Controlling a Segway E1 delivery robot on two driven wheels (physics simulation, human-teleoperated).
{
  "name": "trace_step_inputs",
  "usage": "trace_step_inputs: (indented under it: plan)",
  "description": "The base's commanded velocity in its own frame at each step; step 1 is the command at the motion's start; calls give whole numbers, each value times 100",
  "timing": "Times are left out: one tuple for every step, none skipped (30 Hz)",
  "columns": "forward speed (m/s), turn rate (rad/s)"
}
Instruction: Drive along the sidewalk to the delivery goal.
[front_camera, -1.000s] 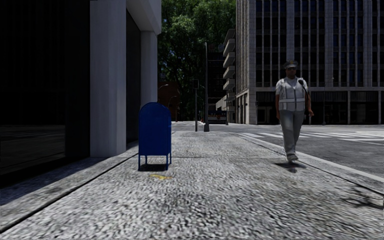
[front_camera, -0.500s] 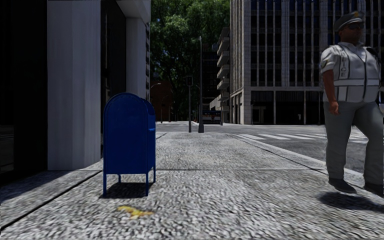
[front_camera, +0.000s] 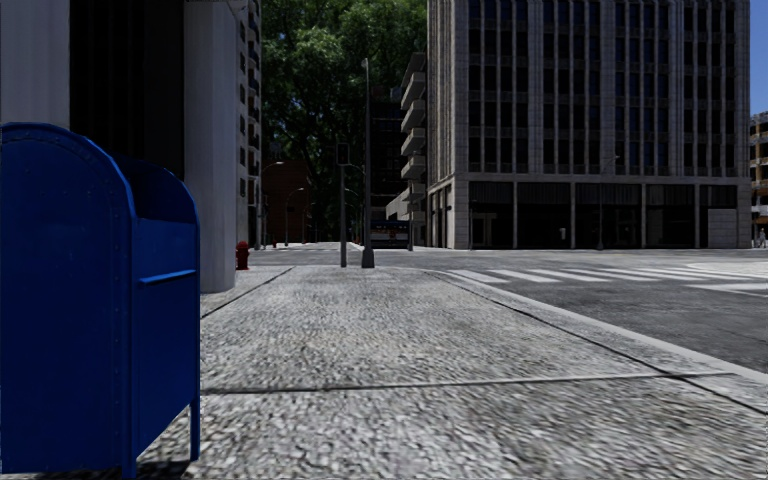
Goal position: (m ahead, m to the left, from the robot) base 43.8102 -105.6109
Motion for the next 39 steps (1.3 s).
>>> trace_step_inputs:
  plan:
    - [200,0]
    - [200,0]
    - [200,0]
    - [200,0]
    - [200,0]
    - [200,0]
    - [200,0]
    - [200,0]
    - [200,0]
    - [200,0]
    - [200,0]
    - [200,0]
    - [200,0]
    - [200,0]
    - [200,0]
    - [200,0]
    - [200,0]
    - [200,0]
    - [200,0]
    - [200,0]
    - [200,0]
    - [200,0]
    - [200,0]
    - [200,0]
    - [200,0]
    - [200,0]
    - [200,0]
    - [200,0]
    - [200,0]
    - [200,0]
    - [200,0]
    - [200,0]
    - [200,0]
    - [200,0]
    - [200,0]
    - [200,0]
    - [200,0]
    - [200,0]
    - [200,0]
